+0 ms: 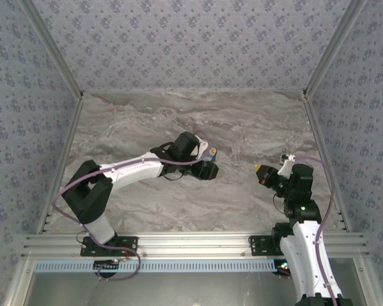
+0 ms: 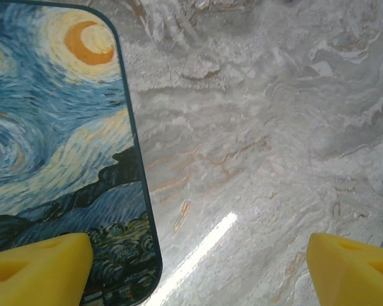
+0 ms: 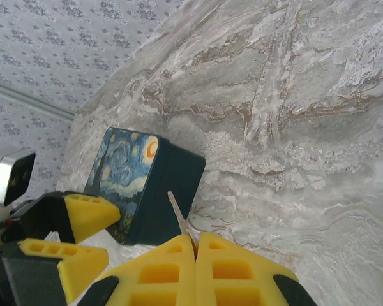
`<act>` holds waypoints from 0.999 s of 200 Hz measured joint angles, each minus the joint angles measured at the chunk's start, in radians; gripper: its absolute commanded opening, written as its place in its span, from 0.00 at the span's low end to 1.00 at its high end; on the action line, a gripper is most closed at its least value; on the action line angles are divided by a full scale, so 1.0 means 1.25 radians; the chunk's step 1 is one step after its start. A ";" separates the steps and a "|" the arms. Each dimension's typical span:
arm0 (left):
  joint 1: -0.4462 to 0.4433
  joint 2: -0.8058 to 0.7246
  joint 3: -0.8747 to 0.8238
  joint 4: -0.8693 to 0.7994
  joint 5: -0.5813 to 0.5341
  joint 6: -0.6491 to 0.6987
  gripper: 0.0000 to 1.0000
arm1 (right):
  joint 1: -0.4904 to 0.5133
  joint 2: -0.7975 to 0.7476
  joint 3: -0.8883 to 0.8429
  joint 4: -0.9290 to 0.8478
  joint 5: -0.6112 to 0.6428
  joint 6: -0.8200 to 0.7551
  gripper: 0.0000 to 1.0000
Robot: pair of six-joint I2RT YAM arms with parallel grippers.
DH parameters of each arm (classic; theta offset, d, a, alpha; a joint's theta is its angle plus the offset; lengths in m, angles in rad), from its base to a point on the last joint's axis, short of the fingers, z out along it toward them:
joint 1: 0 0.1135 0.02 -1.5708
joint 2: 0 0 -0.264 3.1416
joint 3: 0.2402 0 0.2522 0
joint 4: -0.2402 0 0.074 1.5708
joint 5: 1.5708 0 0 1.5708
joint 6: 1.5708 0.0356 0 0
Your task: Unlock a padlock with a key
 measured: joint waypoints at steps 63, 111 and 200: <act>0.000 0.067 0.078 0.006 0.012 0.005 0.88 | 0.000 -0.002 -0.005 0.005 -0.027 0.001 0.00; 0.000 -0.011 0.031 0.026 -0.013 0.039 0.92 | 0.013 -0.003 -0.042 0.055 -0.042 0.017 0.00; 0.089 -0.298 -0.287 0.151 -0.060 0.016 0.90 | 0.222 0.011 -0.095 0.200 0.063 0.064 0.00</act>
